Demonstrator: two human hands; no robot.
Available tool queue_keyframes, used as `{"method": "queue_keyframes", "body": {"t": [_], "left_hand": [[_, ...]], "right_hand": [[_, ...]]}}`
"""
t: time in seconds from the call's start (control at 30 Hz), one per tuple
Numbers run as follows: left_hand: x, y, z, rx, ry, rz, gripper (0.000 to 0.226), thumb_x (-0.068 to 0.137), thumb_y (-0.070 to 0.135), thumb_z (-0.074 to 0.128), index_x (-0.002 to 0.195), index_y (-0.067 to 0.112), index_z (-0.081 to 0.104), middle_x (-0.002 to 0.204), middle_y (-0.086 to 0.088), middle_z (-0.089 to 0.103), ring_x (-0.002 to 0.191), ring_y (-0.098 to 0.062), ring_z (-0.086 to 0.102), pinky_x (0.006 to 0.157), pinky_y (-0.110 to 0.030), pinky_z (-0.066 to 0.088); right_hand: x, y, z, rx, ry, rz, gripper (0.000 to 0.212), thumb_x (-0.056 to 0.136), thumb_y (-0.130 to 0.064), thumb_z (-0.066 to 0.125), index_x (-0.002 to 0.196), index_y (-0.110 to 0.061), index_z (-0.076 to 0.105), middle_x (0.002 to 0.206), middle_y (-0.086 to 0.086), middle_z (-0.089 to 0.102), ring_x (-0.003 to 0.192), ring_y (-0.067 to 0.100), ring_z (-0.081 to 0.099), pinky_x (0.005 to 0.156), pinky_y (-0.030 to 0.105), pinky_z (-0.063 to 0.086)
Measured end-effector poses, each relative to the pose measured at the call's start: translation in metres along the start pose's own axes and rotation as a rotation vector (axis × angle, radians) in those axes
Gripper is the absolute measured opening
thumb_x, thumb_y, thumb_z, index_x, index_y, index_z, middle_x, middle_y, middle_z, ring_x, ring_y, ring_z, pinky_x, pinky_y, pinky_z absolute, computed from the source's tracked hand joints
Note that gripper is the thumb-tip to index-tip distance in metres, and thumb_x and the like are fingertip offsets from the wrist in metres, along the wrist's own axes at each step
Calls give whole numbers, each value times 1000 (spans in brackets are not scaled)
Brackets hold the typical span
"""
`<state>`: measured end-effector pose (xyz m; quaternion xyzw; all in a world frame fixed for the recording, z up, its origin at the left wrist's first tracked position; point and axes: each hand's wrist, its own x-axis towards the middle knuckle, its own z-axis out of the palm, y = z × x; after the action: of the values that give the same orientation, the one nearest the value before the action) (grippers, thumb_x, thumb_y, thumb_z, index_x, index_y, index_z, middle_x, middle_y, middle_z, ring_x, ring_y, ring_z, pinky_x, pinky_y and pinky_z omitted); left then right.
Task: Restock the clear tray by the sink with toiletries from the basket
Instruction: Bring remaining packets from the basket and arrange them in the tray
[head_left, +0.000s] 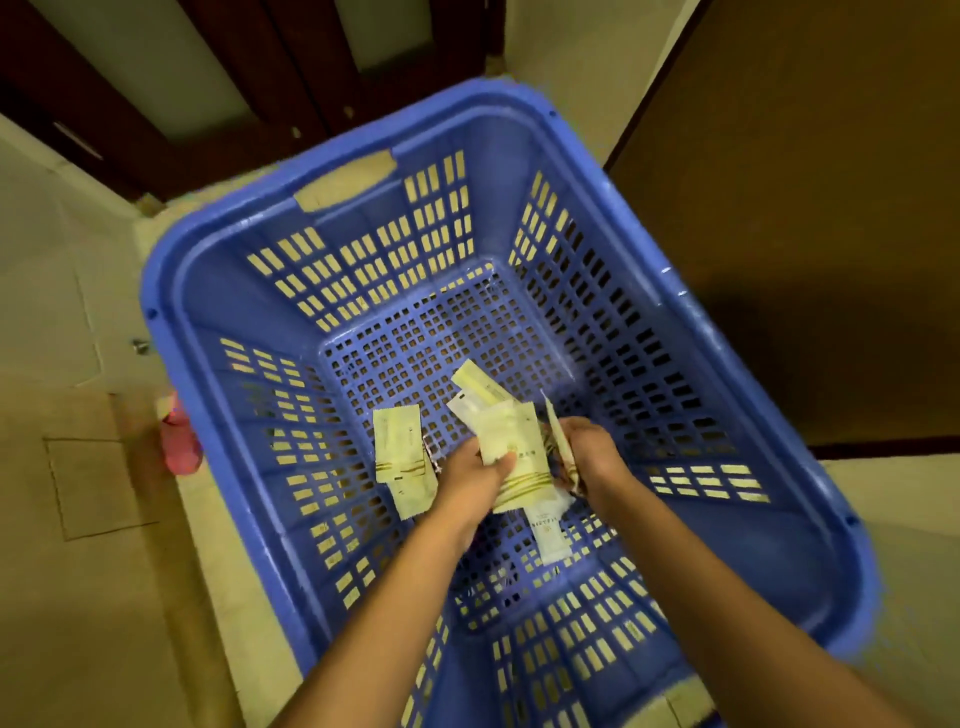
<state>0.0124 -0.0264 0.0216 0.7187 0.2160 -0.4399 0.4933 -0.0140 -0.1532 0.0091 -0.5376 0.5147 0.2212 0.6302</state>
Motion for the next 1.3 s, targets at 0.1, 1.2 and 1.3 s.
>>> {"method": "queue_keyframes", "body": {"t": [0.1,1.2,1.3], "left_hand": [[-50,23,-5,-70,-64,70,18,92,14,58,110,18,57,120,-1,64,100,-14,60,75,-22,46],[-330,56,142,390,-713,474,17,89,11,62,105,8,61,98,-6,71,84,-16,69,65,-24,55],[-357,26,157,456,-782,487,16,87,10,63,103,10,62,98,-8,72,91,-23,68,80,-36,55]], "right_hand": [[-53,-18,-9,158,-145,-30,52,101,-42,27,75,-15,64,57,0,67,50,16,64,47,22,51],[-377,90,-202,589,589,-516,16,95,-11,50,108,-8,58,91,5,68,78,16,66,60,22,53],[-405,128,-207,555,691,-539,13,95,-8,49,103,-9,59,87,3,66,71,8,63,51,10,47]]}}
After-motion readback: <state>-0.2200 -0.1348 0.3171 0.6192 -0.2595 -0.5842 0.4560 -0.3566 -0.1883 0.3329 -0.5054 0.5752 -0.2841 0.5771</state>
